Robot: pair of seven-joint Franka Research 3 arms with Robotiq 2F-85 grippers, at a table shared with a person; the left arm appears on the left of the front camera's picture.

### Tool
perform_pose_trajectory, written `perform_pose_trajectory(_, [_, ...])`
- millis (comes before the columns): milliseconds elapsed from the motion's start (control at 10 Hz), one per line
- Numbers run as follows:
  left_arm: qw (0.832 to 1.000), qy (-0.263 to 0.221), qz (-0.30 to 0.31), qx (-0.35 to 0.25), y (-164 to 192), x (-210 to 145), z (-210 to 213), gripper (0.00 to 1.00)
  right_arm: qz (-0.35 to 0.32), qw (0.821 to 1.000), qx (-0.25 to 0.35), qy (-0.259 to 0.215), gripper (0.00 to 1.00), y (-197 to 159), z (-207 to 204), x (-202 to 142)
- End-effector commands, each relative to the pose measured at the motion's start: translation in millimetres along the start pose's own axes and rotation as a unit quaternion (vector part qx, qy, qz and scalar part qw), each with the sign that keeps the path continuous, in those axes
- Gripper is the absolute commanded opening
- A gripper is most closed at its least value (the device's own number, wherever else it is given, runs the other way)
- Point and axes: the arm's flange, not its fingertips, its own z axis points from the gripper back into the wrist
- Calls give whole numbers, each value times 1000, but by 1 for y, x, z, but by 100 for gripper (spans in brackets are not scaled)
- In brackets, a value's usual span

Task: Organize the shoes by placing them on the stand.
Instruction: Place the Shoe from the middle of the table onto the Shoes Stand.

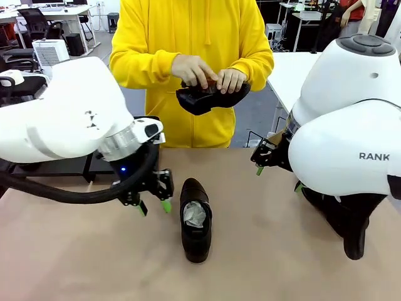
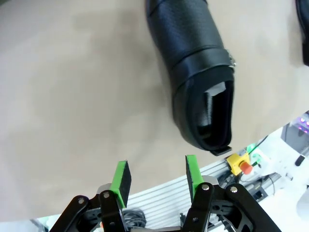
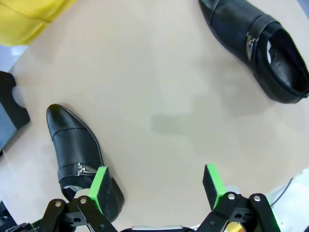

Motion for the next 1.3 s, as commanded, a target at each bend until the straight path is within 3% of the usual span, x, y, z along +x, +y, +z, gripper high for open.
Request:
perform_pose_trajectory(0, [1000, -19, 1, 23, -18, 2, -11, 61, 9, 1000, 9, 3, 100, -1, 2, 3])
perform_pose_trajectory(700, [996, -76, 8, 46, -39, 11, -61, 61, 9, 1000, 9, 3, 100, -1, 2, 3])
perform_pose_trajectory(1000, [995, -51, 16, 81, -43, 21, -84, 61, 9, 1000, 9, 3, 100, -1, 2, 3])
perform_pose_trajectory(1200, [996, -40, -2, 85, -46, 21, -86, 48, 9, 1000, 9, 3, 100, -1, 2, 3])
